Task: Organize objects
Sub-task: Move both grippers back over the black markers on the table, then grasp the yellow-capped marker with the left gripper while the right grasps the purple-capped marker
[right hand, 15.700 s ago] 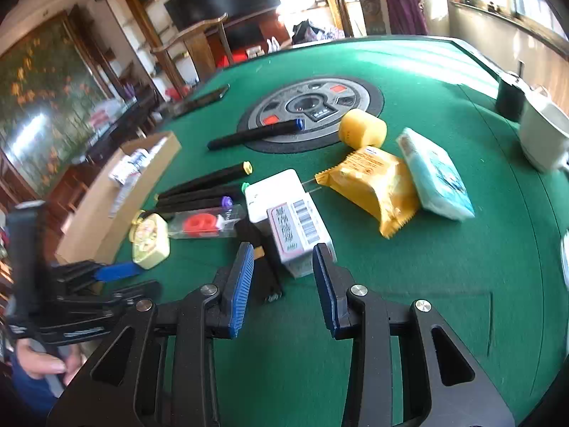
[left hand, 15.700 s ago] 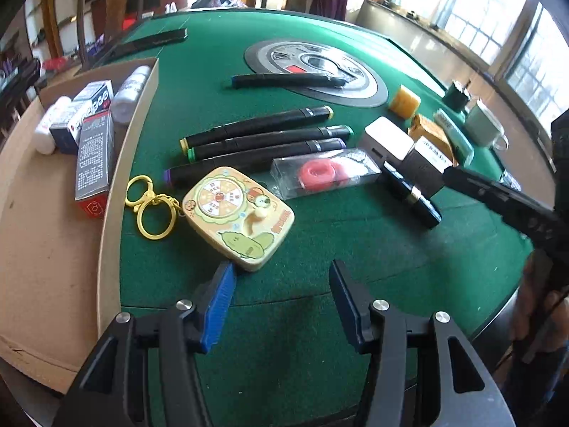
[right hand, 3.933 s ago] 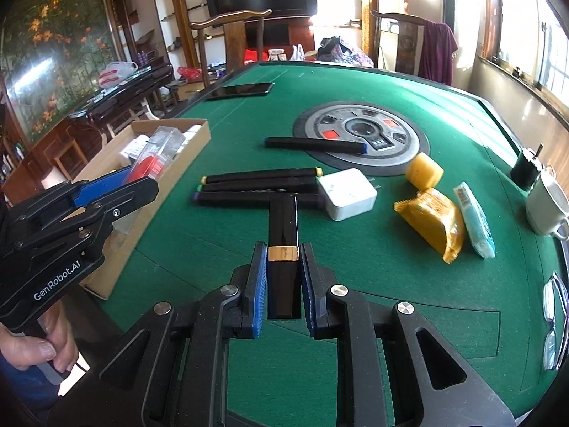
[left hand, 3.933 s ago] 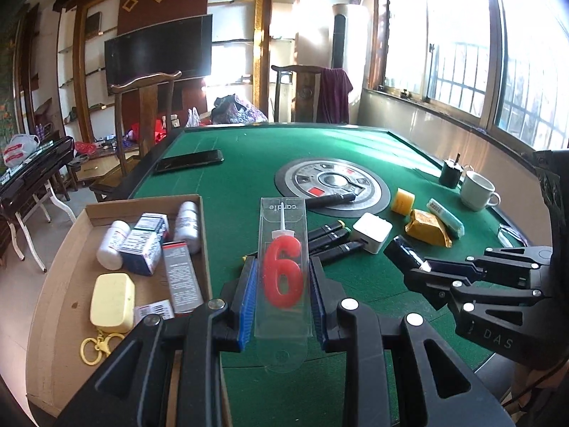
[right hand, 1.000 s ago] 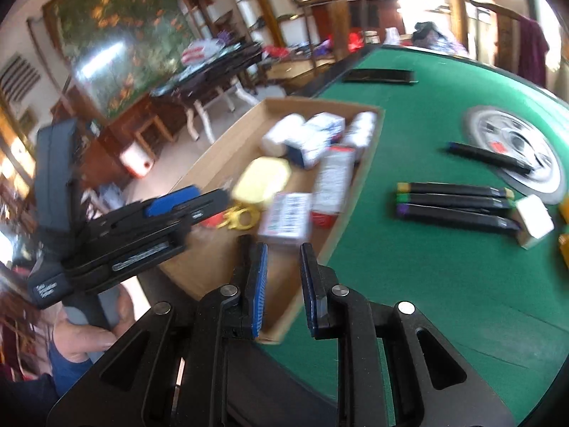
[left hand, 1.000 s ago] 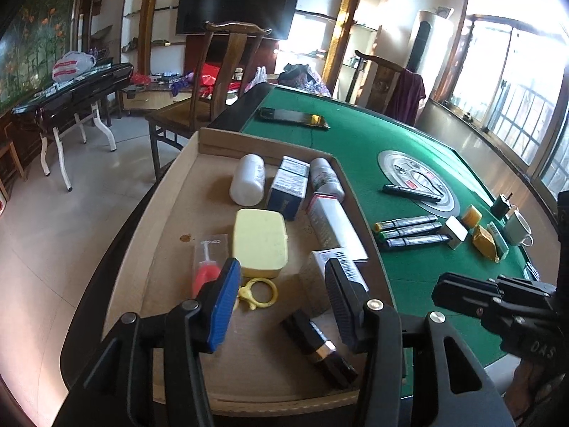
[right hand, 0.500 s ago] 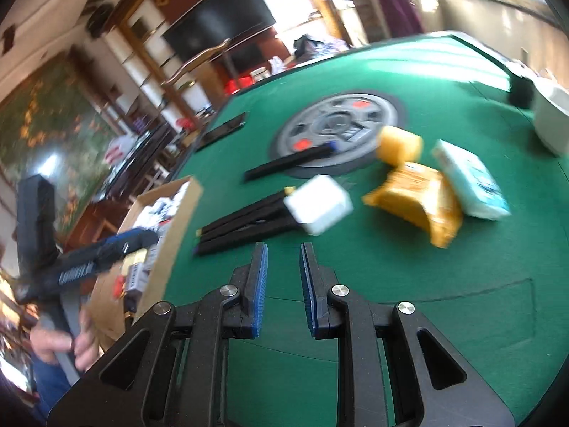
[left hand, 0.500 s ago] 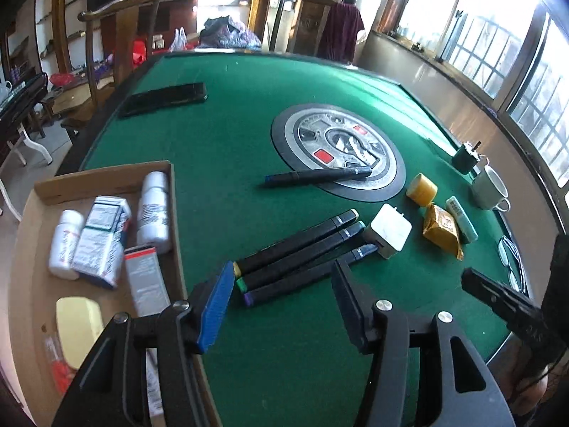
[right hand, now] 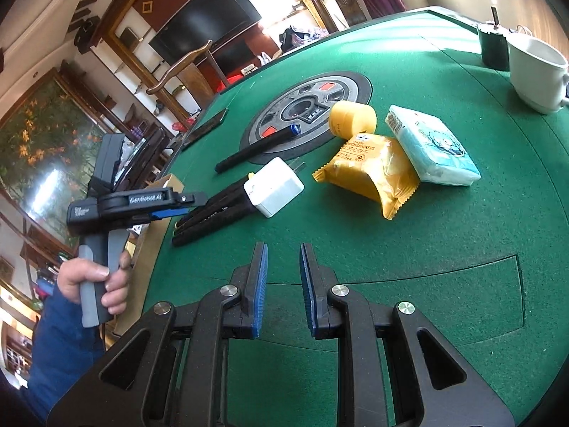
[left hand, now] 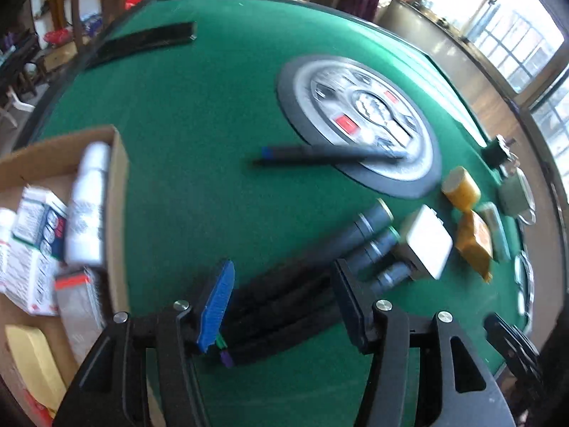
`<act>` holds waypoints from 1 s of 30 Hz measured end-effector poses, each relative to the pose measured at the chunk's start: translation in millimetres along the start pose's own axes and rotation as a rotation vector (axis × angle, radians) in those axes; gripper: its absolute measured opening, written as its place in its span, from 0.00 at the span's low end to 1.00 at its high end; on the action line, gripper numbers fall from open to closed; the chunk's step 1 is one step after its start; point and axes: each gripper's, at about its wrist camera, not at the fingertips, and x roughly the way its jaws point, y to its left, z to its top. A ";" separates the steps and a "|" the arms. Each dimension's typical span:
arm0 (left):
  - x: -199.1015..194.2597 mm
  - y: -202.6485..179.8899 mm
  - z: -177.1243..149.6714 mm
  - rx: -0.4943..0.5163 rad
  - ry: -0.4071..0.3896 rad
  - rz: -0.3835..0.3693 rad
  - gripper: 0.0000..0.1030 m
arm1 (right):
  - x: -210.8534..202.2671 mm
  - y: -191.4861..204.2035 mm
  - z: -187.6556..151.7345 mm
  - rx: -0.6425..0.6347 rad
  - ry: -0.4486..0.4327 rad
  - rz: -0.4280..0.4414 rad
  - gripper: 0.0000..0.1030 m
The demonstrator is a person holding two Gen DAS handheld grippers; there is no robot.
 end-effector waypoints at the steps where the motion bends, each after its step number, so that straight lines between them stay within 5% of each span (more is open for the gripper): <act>1: -1.4 -4.2 -5.2 0.009 0.008 -0.015 0.55 | -0.2 -0.9 0.1 0.002 0.001 0.002 0.17; 6: -8.1 -39.3 -41.5 0.094 0.049 -0.117 0.56 | -1.3 2.9 -5.3 -0.005 0.006 0.003 0.17; 9: -14.5 -47.0 -43.8 0.121 0.015 -0.081 0.56 | -0.2 7.2 -6.9 -0.018 0.012 -0.011 0.17; 17: -10.3 -16.2 -20.8 0.000 -0.022 -0.037 0.52 | 8.2 28.0 -11.5 -0.074 0.041 -0.032 0.17; 25: 3.3 -22.9 -12.5 0.054 -0.032 0.035 0.29 | 19.1 37.6 -16.6 -0.097 0.067 -0.038 0.17; 30: 6.3 -31.2 -12.1 0.093 -0.071 0.113 0.25 | 26.8 49.2 -13.7 -0.127 0.078 -0.064 0.17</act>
